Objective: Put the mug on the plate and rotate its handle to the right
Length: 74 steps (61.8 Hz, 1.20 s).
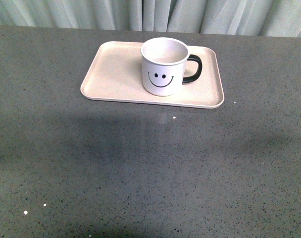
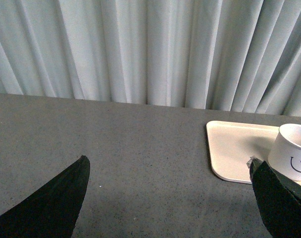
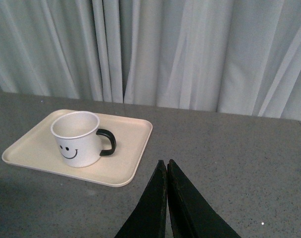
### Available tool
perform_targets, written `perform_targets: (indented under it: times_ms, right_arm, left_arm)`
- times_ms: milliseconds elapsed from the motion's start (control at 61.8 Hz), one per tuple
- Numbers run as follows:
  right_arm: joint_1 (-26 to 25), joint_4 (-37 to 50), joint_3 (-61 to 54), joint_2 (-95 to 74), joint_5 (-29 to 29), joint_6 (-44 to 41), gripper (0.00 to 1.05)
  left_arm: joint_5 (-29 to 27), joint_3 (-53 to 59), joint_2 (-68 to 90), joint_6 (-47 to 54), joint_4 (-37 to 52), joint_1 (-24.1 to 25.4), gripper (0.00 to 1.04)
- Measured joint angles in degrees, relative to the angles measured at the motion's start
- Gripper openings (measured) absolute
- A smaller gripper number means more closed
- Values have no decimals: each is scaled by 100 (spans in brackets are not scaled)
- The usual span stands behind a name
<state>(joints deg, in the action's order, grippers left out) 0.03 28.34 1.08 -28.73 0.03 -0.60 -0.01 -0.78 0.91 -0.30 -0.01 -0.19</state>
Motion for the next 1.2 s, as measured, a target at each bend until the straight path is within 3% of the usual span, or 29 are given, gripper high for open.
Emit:
perform_targets:
  times_ms: [890, 1003, 1197]
  right_arm:
    - [0, -1803, 0, 1847, 0, 0, 2]
    - [0, -2767, 0, 2675, 0, 0, 2]
    - [0, -2820, 0, 2835, 0, -2, 2]
  left_arm:
    - [2, 0, 0, 0, 0, 0, 95]
    - [0, 0, 0, 2, 0, 0, 95]
    - [2, 0, 0, 2, 0, 0, 95]
